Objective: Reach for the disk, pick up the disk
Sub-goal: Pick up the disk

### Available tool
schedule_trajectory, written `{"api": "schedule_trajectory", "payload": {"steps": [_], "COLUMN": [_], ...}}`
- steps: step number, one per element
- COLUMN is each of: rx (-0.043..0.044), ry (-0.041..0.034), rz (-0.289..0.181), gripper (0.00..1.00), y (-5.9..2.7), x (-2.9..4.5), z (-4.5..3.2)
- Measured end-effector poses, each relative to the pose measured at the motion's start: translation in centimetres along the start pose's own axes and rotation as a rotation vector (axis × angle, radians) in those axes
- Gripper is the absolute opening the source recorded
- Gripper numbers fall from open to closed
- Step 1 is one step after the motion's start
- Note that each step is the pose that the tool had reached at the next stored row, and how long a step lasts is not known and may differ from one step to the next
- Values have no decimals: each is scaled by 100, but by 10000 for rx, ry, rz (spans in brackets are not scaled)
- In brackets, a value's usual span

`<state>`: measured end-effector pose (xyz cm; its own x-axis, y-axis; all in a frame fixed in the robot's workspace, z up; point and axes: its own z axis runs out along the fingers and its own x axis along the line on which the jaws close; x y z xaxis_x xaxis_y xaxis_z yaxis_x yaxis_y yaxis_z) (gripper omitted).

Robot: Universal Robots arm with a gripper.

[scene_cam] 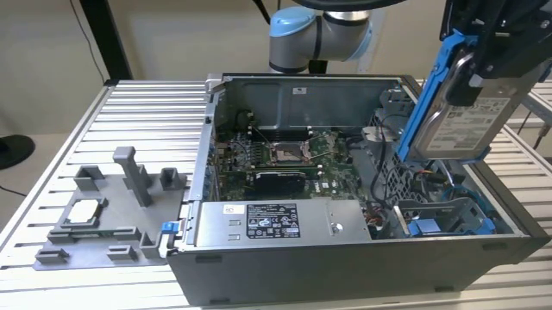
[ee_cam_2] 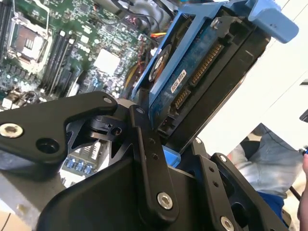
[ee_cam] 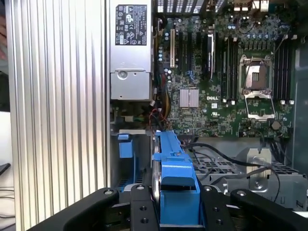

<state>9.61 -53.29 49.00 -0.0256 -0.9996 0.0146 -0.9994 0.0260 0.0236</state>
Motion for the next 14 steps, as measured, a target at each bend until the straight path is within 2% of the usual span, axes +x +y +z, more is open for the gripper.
{"api": "schedule_trajectory", "payload": {"steps": [3,14], "rx": [0,-5], "ry": [-4,-2], "rz": [1,0], "gripper": [0,0], "y": [-5,-31], "x": [70,211], "z": [1,2]}}
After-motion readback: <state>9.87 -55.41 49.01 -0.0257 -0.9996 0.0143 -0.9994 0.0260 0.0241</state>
